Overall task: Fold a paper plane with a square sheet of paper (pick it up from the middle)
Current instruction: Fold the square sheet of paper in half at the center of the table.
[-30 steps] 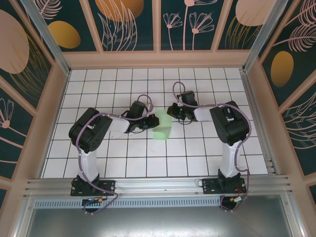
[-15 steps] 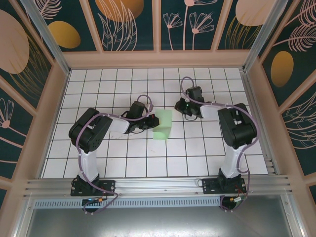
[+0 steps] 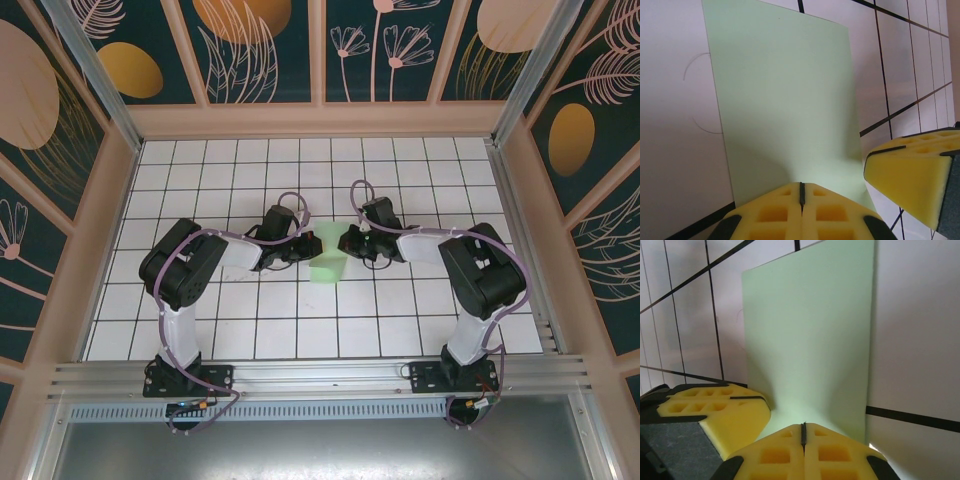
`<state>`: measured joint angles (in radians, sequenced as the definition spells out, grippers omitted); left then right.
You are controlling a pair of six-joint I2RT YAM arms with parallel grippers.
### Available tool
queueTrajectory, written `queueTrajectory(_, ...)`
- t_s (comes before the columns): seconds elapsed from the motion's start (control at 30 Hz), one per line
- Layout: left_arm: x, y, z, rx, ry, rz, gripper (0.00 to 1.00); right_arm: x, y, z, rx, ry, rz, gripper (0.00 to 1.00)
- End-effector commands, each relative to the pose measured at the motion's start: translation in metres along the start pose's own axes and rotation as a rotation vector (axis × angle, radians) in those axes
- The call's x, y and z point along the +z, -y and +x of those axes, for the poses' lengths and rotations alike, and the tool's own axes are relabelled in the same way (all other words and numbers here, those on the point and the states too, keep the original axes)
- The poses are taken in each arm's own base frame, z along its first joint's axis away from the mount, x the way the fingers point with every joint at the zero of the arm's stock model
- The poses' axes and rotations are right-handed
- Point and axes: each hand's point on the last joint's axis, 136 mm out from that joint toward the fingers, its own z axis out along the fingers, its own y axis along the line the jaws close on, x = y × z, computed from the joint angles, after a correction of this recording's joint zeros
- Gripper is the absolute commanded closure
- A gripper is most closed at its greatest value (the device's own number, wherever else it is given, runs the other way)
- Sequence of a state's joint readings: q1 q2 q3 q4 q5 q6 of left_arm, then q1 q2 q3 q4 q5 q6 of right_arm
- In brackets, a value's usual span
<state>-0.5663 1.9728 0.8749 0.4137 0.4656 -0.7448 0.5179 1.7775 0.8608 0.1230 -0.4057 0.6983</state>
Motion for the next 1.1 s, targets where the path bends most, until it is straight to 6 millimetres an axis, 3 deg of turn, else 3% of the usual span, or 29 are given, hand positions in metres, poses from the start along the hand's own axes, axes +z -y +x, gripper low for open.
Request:
queueTrajectory(0.0, -0.014, -0.132, 0.104, -0.182, -0.248, -0.466, 1.0, 0.006, -0.002, 0.016, 0.004, -0.07, -0.012, 1.0)
queueTrajectory(0.27, -0.014, -0.134, 0.104, -0.192, -0.245, -0.472, 1.0, 0.006, 0.022, 0.044, -0.023, -0.162, 0.05, 1.0)
queueTrajectory(0.5, -0.016, -0.134, 0.104, -0.192, -0.24, -0.476, 1.0, -0.015, 0.055, 0.061, -0.034, -0.176, 0.104, 1.0)
queueTrajectory(0.57, -0.016, -0.134, 0.104, -0.189, -0.243, -0.475, 1.0, -0.021, 0.046, 0.056, -0.057, -0.155, 0.067, 1.0)
queueTrajectory(0.77, -0.016, -0.131, 0.102, -0.188, -0.24, -0.468, 1.0, -0.03, -0.013, 0.026, -0.098, -0.055, -0.072, 1.0)
queueTrajectory(1.0, -0.016, -0.131, 0.102, -0.19, -0.24, -0.468, 1.0, -0.01, -0.02, 0.027, -0.09, -0.097, -0.086, 1.0)
queueTrajectory(1.07, -0.016, -0.131, 0.102, -0.19, -0.24, -0.469, 1.0, -0.003, -0.021, 0.037, -0.099, -0.134, -0.086, 1.0)
